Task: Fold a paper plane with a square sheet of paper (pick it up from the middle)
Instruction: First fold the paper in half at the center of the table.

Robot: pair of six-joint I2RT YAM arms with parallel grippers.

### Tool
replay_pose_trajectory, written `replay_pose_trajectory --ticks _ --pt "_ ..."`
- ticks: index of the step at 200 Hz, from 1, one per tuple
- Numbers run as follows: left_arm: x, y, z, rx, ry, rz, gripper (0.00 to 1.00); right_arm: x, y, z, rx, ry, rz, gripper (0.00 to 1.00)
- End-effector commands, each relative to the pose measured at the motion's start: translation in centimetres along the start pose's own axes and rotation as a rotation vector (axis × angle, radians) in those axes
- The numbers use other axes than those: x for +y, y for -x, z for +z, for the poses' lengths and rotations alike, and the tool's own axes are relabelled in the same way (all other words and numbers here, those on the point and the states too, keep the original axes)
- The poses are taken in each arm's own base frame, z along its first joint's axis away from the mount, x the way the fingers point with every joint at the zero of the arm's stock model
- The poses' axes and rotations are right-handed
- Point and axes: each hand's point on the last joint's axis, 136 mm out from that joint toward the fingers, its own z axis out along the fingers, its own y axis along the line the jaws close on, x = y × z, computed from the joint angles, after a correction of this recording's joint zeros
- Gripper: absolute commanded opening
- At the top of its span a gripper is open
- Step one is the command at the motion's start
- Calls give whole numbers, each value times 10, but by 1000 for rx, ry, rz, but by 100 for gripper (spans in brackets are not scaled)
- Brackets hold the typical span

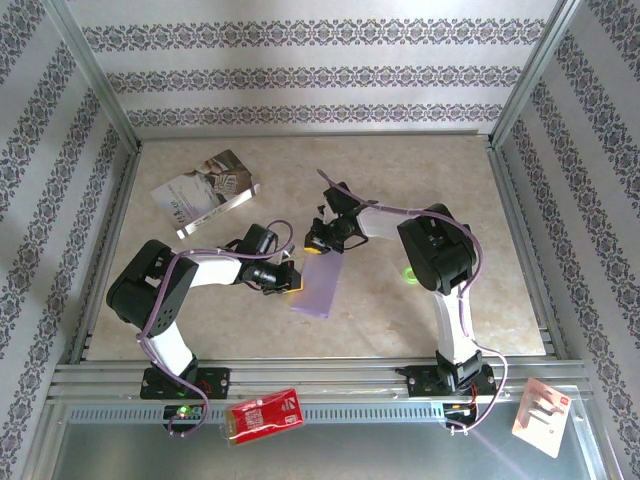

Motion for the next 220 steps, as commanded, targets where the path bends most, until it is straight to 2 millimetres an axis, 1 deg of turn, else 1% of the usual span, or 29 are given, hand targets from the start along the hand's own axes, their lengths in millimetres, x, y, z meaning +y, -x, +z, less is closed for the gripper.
replay_pose_trajectory --ticks 1,16,33,46,64,77,85,103,113,126,149,184,220 --pt "80 -72 5 205 287 -166 0 -58 74 -18 -263 -177 85 0" --pt "80 -73 5 205 285 -167 0 -58 84 -22 -280 -177 99 0" --pt "79 -70 5 197 282 -167 0 -53 94 -25 -290 -162 104 0" --pt "78 -69 5 195 279 -165 0 -44 100 -31 -306 -133 94 0" --pt "75 -66 6 185 274 -165 0 -25 102 -47 -328 -94 48 0" --pt "73 -63 6 177 270 -166 0 -10 96 -62 -340 -58 3 0" --pt "72 -62 7 173 269 -166 0 -2 90 -71 -342 -41 -20 0" --pt "72 -61 7 172 270 -168 0 10 65 -77 -320 -15 -70 0" --pt "71 -60 7 168 271 -167 0 13 49 -76 -296 -10 -90 0" --pt "70 -59 7 166 269 -167 0 12 29 -70 -269 -19 -100 0" --pt "68 -57 7 159 265 -166 0 12 3 -55 -224 -12 -104 0" --pt "68 -56 7 155 263 -168 0 20 -24 -30 -158 11 -117 0" --pt "67 -56 7 160 262 -164 0 11 -43 -3 -101 4 -94 0"
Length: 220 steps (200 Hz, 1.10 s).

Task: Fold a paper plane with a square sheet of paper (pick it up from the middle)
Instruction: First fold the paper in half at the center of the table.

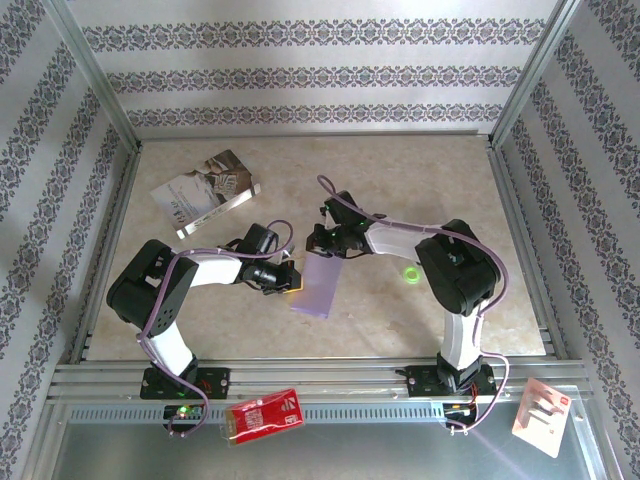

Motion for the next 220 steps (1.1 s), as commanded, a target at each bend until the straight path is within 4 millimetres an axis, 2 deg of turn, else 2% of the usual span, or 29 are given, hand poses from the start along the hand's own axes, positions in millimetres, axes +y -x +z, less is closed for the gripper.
replay_pose_trajectory --ticks 1,38,70,109,131,144,162,179,220 --pt "68 -57 8 158 259 -157 0 -8 -14 18 38 3 28 0" --pt "67 -56 6 153 256 -155 0 -25 -22 32 66 -28 34 0" --pt "54 -48 2 128 226 -144 3 -43 -26 33 70 -65 37 0" --pt "2 -9 -18 15 110 -86 28 -59 -36 35 96 -93 34 0" --pt "-23 16 -29 -54 36 -67 33 -66 -40 35 106 -103 31 0" --pt "-27 26 -30 -71 11 -72 31 -68 -41 35 109 -106 31 0" --pt "-31 37 -26 -76 -28 -89 17 -70 -43 34 111 -107 32 0" --pt "-31 44 -20 -72 -31 -92 9 -72 -43 33 109 -108 35 0" --pt "-23 46 -7 -51 -35 -110 2 -75 -45 32 111 -113 41 0"
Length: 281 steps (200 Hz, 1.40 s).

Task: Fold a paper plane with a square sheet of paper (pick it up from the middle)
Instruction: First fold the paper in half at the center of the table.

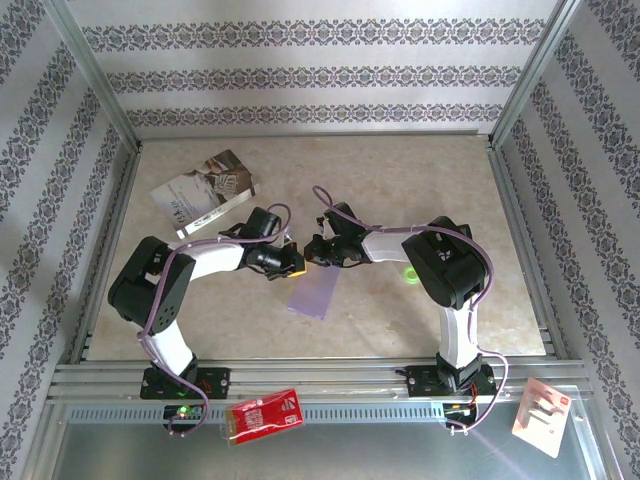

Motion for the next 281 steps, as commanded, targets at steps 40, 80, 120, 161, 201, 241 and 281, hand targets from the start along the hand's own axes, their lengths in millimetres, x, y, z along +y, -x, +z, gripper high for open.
replay_pose_trajectory --ticks 40,80,120,161,201,241,281 --pt "21 -12 15 57 6 -48 2 -61 -27 2 70 -173 69 0" --pt "37 -40 11 110 33 -76 2 -69 -18 -1 60 -191 69 0" --pt "52 -68 9 150 48 -110 2 -73 -17 -2 58 -204 68 0" --pt "59 -91 4 173 58 -126 2 -76 -20 -1 63 -215 66 0" --pt "72 -118 -1 202 80 -152 1 -78 -23 -1 67 -228 60 0" --pt "85 -135 -7 215 108 -173 0 -80 -24 -1 70 -236 52 0" --pt "96 -150 -12 225 119 -197 0 -79 -26 -1 75 -240 43 0"
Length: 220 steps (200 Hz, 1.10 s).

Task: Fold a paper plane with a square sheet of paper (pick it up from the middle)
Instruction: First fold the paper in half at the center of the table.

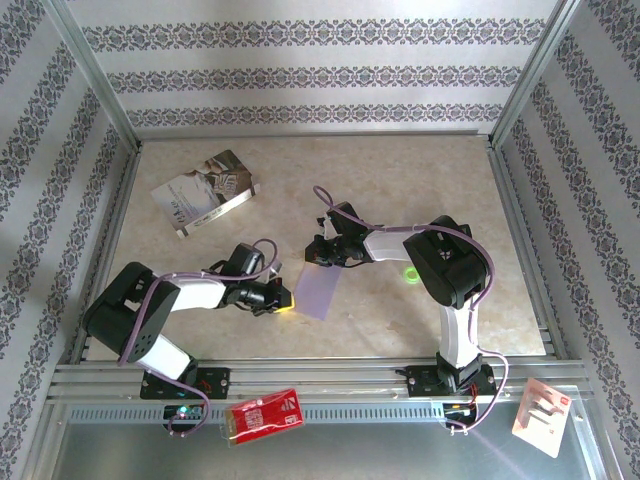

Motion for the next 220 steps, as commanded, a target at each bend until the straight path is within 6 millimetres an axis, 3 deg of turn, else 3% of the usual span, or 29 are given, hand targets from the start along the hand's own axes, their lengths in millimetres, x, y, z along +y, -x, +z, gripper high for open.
replay_pose_trajectory --ticks 1,24,41,79,107,151,170,196,220 --pt "55 -60 -1 153 167 -181 0 -74 -28 2 59 -248 78 0" --pt "53 -66 -6 148 149 -180 0 -73 -29 3 69 -241 64 0" --pt "30 -57 -12 112 80 -128 1 -66 -29 4 94 -221 18 0" --pt "-25 -20 -42 -69 -9 17 20 -31 -45 3 246 -84 -158 0" --pt "-39 2 -54 -180 -1 44 26 -1 -47 -10 304 27 -226 0" --pt "-60 16 -38 -170 -30 60 25 45 -22 -54 215 152 -251 0" --pt "-67 15 -26 -159 -16 90 24 33 -23 -78 153 97 -195 6" --pt "-69 13 -4 -107 -1 110 16 -29 -44 -108 63 -178 -27 10" --pt "-67 13 10 -57 31 139 9 -27 -76 -115 11 -208 -28 16"
